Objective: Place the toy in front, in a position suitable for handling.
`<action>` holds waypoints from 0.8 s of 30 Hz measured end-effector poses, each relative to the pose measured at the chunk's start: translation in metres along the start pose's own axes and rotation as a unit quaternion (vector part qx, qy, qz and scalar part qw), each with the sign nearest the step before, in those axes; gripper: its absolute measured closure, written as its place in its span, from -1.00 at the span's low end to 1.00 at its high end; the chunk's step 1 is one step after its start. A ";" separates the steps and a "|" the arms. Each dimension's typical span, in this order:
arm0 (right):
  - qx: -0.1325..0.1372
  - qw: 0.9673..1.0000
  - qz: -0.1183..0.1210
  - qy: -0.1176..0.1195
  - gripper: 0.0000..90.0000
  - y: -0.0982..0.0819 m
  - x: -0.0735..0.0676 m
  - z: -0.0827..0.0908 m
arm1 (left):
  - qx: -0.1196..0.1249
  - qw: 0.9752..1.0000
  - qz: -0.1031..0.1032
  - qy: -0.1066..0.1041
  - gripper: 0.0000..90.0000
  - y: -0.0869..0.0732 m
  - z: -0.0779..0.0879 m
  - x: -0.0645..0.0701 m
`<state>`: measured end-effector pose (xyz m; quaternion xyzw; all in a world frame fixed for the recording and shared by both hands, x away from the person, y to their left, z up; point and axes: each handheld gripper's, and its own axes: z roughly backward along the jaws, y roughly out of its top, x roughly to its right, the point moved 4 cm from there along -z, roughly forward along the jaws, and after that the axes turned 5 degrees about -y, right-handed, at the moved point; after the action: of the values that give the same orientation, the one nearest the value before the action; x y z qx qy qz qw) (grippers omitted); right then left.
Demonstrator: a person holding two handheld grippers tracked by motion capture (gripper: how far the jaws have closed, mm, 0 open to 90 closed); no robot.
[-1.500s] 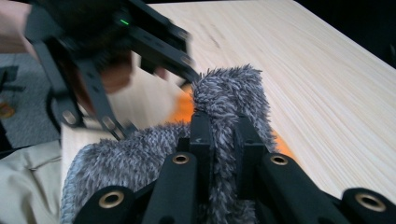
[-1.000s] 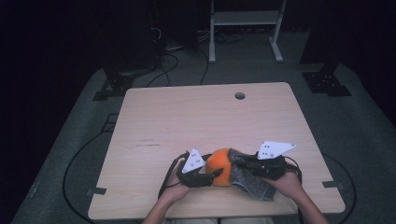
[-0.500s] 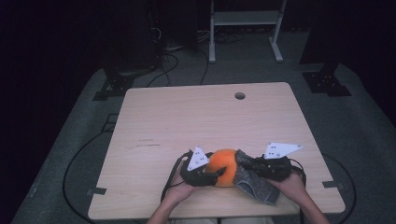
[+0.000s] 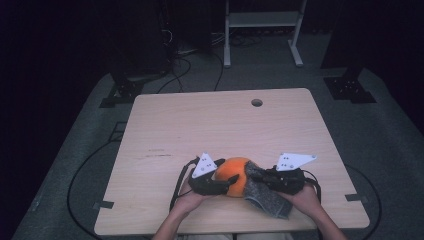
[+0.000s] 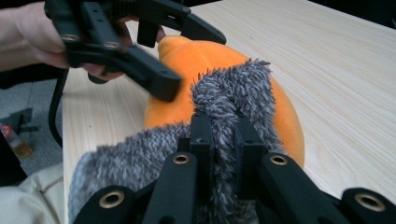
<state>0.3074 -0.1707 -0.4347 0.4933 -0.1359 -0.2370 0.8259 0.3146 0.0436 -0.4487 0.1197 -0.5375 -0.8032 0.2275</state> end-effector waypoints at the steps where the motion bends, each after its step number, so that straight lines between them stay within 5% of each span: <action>1: -0.001 1.000 -0.003 -0.001 0.79 -0.002 0.002 0.002 | 0.000 1.000 -0.002 0.001 -0.20 -0.002 0.000 0.001; 6: -0.020 0.998 -0.053 0.002 0.78 -0.023 0.022 0.012 | -0.011 1.000 -0.009 -0.001 -0.15 -0.005 0.006 0.002; 9: -0.022 0.998 -0.064 -0.001 0.78 -0.026 0.027 0.015 | -0.016 1.000 -0.019 0.000 -0.13 -0.006 0.006 0.006; 14: 0.030 0.997 -0.062 0.022 0.78 -0.001 0.019 0.013 | -0.020 0.999 -0.025 -0.026 -0.14 -0.008 0.011 0.008; 17: 0.013 0.998 -0.045 0.030 0.78 -0.001 0.012 0.002 | -0.024 0.998 -0.017 -0.050 -0.33 -0.004 0.017 0.009; 19: 0.004 0.999 -0.030 0.026 0.78 -0.002 0.008 0.002 | -0.019 0.998 0.014 -0.058 -0.59 0.003 0.020 0.006; 21: -0.002 0.999 -0.024 0.026 0.78 -0.004 0.006 0.006 | -0.033 0.999 0.021 -0.038 -0.71 0.007 0.016 0.004; 23: -0.002 0.999 -0.025 0.026 0.78 -0.006 0.005 0.008 | -0.076 0.996 0.023 -0.047 -0.66 0.001 0.005 0.005; 24: -0.002 0.999 -0.026 0.026 0.78 -0.007 0.006 0.008 | -0.071 0.996 0.019 -0.045 -0.52 0.000 0.001 0.007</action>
<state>0.3071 -0.1827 -0.4366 0.5009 -0.1016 -0.2456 0.8237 0.3083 0.0413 -0.4484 0.0565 -0.4907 -0.8397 0.2257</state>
